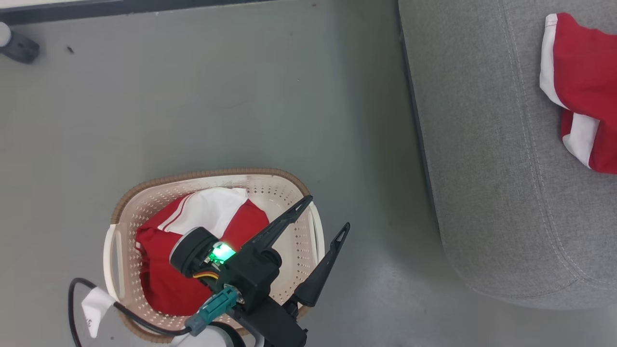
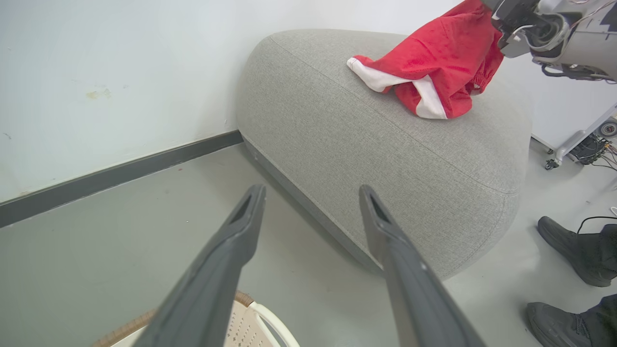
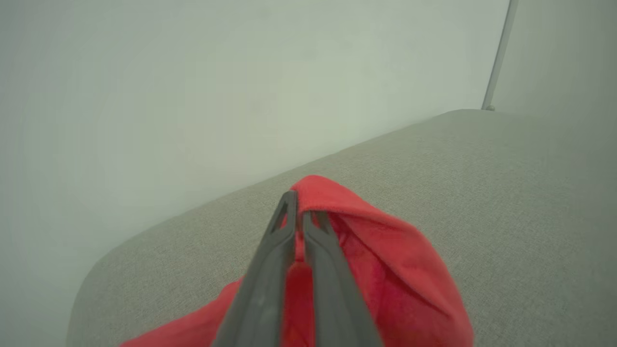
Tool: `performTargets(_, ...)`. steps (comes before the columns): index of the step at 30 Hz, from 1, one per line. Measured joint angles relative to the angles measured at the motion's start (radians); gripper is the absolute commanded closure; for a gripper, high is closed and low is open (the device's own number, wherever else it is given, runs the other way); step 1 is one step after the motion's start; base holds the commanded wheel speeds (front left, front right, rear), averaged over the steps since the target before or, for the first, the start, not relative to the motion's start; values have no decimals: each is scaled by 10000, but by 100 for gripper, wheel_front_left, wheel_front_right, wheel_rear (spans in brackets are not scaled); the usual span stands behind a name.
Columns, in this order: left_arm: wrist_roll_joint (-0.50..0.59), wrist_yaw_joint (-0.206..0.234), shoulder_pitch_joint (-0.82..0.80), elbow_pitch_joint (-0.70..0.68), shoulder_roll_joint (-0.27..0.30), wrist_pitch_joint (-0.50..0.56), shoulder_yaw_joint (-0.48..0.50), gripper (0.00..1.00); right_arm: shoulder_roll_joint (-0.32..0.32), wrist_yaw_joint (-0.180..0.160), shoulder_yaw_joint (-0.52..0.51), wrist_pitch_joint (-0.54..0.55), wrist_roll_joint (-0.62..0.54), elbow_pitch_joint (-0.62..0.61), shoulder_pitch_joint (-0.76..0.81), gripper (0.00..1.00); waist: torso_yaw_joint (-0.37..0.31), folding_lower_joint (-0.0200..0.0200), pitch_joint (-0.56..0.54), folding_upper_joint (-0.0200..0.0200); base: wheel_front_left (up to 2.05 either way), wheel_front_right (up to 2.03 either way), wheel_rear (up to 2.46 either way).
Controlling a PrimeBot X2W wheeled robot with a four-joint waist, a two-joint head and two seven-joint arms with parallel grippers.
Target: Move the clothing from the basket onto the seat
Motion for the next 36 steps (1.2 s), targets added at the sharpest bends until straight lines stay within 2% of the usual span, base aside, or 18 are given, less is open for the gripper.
performTargets(1,0,-2,-1,36,-10,-2,-4,0,4,2,2,0,-2,52,-10,0,6,-1,-27,0,0,0,0)
performTargets(5,0,-2,-1,205,-98,-75,-40,0,50,36,96,0,-19,180,-12,0,35,0,-164,0,0,0,0)
performTargets(9,-4,-27,-1,353,-190,-174,-61,0,113,234,242,0,-29,447,-7,0,72,0,-334,0,0,0,0)
performTargets(20,-132,-90,10,993,-499,-529,-71,0,790,629,811,2,-151,731,664,0,195,-1,-1085,0,0,0,0)
performTargets(27,-267,-69,145,1348,-558,-794,-10,0,1269,798,1256,2,-675,219,1218,0,263,-1,-1747,-1,0,0,0)
performTargets(36,-449,341,687,1824,-709,-1145,403,0,1666,970,1751,2,-1266,-1039,2352,0,410,-1,-2648,-1,0,0,0)
